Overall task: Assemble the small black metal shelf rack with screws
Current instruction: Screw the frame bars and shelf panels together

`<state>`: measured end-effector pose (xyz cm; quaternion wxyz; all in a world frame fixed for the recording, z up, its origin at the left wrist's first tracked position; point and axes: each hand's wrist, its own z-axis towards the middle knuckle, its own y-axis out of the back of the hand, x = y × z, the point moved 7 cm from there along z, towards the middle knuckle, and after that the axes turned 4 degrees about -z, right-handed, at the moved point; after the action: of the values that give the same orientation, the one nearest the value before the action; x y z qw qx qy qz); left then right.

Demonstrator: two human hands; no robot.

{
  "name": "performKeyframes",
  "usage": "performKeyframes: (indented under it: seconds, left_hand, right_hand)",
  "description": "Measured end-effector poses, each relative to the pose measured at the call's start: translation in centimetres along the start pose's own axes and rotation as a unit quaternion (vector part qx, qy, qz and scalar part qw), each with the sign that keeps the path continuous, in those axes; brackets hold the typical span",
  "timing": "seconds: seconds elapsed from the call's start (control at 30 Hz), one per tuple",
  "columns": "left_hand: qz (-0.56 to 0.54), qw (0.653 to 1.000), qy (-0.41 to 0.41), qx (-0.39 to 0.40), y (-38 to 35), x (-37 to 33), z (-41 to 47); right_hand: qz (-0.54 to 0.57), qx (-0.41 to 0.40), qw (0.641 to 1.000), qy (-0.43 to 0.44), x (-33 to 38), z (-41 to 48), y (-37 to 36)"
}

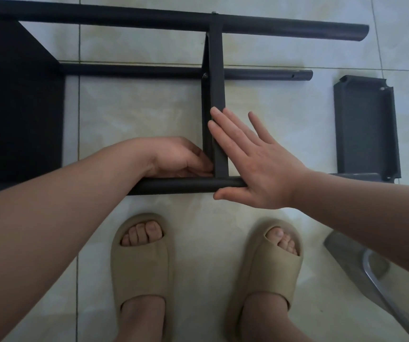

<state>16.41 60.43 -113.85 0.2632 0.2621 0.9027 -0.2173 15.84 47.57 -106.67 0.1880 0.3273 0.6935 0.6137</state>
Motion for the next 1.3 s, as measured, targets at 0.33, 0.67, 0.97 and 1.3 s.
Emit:
performKeyframes:
  seconds: [0.33,0.67,0.97,1.3]
  left_hand:
    - [0.001,1.0,-0.016,-0.027,-0.4,-0.6,0.1]
    - [-0.023,0.999,-0.02,-0.039,0.0,-0.3,0.5]
    - [-0.05,0.998,-0.039,-0.029,-0.3,-0.6,0.3]
    - [-0.08,0.996,-0.006,0.03,-1.3,-0.6,-0.2]
  right_hand:
    - [0.0,-0.007,1.0,-0.006,0.1,0.0,0.1]
    - [0.002,-0.005,1.0,-0.011,0.1,0.1,0.2]
    - [0.003,-0.008,1.0,-0.014,0.1,0.1,0.3]
    - [0.008,-0.011,1.0,-0.015,0.1,0.1,0.3]
